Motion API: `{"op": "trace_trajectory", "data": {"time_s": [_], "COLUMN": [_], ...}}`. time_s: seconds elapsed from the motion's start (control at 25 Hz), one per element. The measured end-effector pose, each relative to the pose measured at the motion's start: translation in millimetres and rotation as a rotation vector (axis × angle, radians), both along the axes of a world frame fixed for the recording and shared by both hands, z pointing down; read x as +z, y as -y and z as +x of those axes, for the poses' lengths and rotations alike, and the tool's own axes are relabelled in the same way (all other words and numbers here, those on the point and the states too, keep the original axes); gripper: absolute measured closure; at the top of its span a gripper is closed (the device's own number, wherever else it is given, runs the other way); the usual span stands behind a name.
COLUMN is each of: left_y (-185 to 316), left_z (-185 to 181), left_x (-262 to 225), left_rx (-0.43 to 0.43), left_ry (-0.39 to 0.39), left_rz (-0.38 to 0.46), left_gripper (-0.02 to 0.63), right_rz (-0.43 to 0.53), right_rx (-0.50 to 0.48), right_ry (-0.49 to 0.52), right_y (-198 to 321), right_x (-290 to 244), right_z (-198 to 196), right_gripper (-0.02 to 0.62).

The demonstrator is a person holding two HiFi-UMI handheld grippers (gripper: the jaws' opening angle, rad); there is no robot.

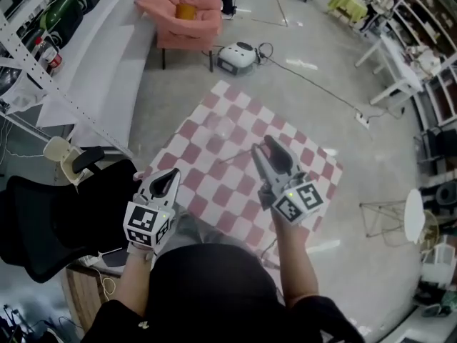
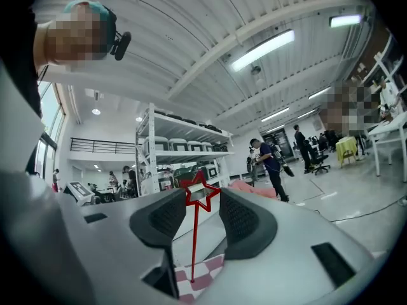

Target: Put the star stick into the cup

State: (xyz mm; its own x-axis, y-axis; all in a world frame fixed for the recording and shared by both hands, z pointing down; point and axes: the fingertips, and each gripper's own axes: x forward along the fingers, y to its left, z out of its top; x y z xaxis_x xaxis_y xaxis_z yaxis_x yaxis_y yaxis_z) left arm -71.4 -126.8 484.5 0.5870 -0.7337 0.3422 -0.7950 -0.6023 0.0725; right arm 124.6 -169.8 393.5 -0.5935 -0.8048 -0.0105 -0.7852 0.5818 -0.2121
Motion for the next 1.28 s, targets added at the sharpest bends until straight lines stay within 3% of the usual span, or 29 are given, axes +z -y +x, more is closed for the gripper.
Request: {"op": "trace_trajectory", "data": {"time_s": [0.48,1.0,1.16,1.28], "left_y": [42.0,97.2,111.9,120.7], "left_z": [-0.5,-41.4,-52.1,-58.9], "left_x": [25.3,55.2,63.0,72.1], "left_rx": [0.135,0.136,0.127,0.123], "left_ry": [-0.008,0.011,0.024,0.038], "left_rz": [-0.074,-0.126,-0.143,-0.163], "left_gripper": [0.566,0.566,0.566,0.566], "right_rz": [-0.016,-0.107,-0.16,-0.199], "right_rx": [0.177,0.203,0.206,0.186], "right_ry": [-0.024,-0.052,-0.159,-0.182], "right_y": [61.9,158.0,172.3,179.2], "right_x": [19.5,94.4,134.7,158.0], "right_z": [15.9,-13.4,-17.5,-24.8], "right_gripper": [0.419,0.419,0.419,0.419]}}
